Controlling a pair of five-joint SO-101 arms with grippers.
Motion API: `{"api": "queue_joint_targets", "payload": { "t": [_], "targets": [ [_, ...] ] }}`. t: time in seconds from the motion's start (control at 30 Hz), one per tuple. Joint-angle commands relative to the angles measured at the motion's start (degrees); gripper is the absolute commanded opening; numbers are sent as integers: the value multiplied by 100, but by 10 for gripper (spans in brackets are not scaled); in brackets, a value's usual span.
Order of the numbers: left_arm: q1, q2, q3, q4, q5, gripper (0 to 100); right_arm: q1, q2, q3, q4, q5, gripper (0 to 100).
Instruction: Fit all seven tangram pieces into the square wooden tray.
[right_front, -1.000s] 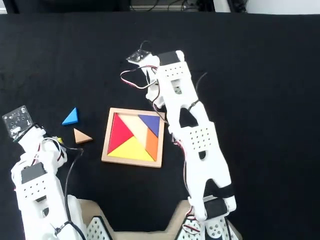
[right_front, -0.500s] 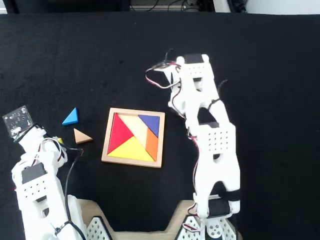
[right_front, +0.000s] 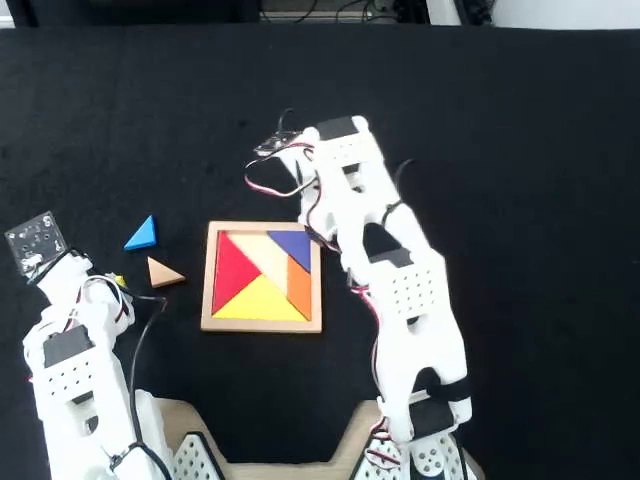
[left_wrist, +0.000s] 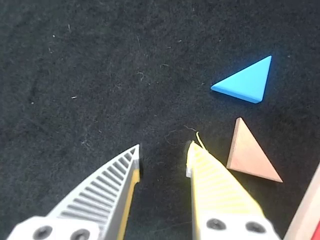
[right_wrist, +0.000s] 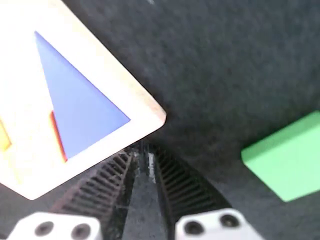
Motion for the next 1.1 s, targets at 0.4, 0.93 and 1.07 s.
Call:
{"api": "queue_joint_targets", "payload": {
  "t": [0.4, 0.93, 1.07],
  "targets": [
    [40, -35, -22, -97, 9, 162, 923, -242, -2607, 237, 26, 11],
    [207, -44, 13, -105, -9, 162, 1477, 1024, -2668, -1662, 35, 11],
    [207, -44, 13, -114, -9, 162, 1477, 1226, -2668, -1468, 53, 11]
  ]
}}
